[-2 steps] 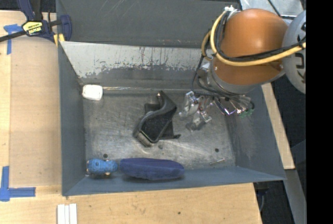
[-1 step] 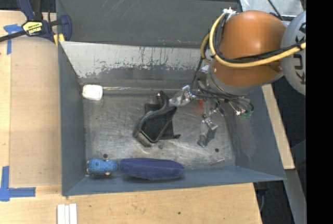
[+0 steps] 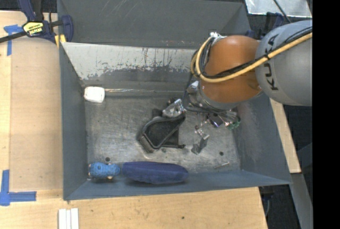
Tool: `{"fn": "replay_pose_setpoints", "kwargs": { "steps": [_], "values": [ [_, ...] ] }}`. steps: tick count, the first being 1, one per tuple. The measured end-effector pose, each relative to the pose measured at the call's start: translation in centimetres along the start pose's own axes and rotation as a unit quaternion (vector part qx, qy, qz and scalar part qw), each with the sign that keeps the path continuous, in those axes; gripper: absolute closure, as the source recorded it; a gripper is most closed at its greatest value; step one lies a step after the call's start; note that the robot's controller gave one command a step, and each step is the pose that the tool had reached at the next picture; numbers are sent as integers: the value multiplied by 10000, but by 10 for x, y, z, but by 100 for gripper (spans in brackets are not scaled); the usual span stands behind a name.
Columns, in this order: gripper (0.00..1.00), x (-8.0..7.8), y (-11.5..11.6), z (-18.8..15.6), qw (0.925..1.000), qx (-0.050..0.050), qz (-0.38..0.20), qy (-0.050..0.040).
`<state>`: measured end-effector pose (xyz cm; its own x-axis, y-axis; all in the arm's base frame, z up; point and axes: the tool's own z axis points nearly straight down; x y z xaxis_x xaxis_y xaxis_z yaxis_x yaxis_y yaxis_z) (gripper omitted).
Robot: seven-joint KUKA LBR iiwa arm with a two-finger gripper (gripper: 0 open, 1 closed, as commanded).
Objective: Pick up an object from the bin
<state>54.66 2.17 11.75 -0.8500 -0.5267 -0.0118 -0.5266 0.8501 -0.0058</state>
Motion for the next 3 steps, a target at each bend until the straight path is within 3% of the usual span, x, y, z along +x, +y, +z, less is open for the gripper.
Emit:
{"fn": "replay_pose_setpoints", "kwargs": {
  "steps": [1,2,3],
  "values": [
    [0,-68,-9,43,9990,-20,-450,23],
    [100,-70,-9,38,9990,-6,-436,-24],
    [100,-84,0,-120,9840,-22,-1781,29]
  ]
}}
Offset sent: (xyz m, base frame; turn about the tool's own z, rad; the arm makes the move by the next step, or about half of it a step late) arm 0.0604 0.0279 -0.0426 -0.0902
